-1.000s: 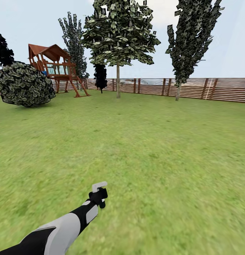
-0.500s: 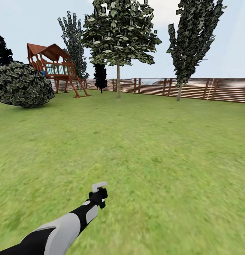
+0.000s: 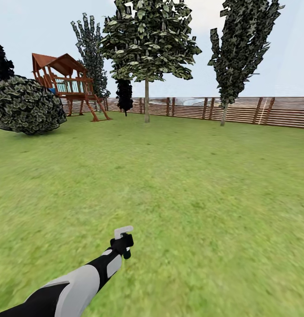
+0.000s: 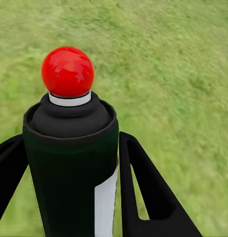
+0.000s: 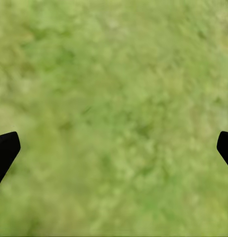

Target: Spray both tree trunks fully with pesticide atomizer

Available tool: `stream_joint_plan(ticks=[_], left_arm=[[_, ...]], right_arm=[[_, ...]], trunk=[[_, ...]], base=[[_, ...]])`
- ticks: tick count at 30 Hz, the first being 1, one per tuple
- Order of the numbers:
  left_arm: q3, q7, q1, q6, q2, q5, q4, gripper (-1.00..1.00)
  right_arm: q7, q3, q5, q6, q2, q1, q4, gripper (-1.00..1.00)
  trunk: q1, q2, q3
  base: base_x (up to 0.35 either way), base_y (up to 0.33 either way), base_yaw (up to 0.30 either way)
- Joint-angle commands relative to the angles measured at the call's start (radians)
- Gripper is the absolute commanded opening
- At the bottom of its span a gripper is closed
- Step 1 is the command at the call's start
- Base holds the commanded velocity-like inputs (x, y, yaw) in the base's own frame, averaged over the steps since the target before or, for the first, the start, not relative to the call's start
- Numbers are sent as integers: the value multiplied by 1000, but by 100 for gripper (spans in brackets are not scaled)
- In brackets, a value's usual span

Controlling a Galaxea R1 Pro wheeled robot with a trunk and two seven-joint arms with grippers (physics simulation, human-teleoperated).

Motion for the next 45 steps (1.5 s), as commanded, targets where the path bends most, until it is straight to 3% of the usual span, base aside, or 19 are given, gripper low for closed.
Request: stream_joint_plan(ticks=[1, 45], left_arm=[[2, 0, -1, -3, 0, 4, 1, -100], [2, 0, -1, -3, 0, 4, 1, -100]], right_arm=[[0, -8, 4, -4, 0, -1, 1, 100], [0, -8, 3, -4, 0, -1, 1, 100]], trunk=[[1, 0, -1], [1, 0, -1]], base=[[350, 0, 0], [350, 54, 0]])
